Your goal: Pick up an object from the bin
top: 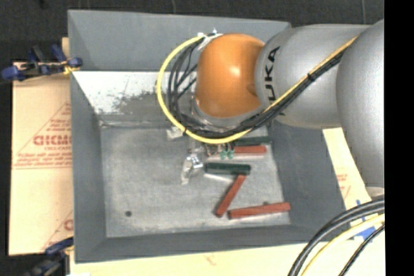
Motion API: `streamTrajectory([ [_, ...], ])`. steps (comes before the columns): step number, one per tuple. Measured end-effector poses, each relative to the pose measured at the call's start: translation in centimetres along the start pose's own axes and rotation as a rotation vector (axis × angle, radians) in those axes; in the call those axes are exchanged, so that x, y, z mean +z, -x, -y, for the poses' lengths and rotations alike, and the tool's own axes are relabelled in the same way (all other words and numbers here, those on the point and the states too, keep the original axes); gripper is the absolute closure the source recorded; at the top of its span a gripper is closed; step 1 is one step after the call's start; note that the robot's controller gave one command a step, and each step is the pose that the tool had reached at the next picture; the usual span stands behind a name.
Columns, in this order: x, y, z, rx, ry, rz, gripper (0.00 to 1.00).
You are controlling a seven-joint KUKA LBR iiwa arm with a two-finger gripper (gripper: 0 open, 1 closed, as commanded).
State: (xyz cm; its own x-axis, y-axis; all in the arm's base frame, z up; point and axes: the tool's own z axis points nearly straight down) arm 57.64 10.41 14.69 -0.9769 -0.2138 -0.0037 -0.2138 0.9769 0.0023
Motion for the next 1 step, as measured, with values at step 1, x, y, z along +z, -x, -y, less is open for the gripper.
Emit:
streamTrajectory([
  [1,2.27,-0.44,4.49,-0.037,-0.002,0.003,0.0],
])
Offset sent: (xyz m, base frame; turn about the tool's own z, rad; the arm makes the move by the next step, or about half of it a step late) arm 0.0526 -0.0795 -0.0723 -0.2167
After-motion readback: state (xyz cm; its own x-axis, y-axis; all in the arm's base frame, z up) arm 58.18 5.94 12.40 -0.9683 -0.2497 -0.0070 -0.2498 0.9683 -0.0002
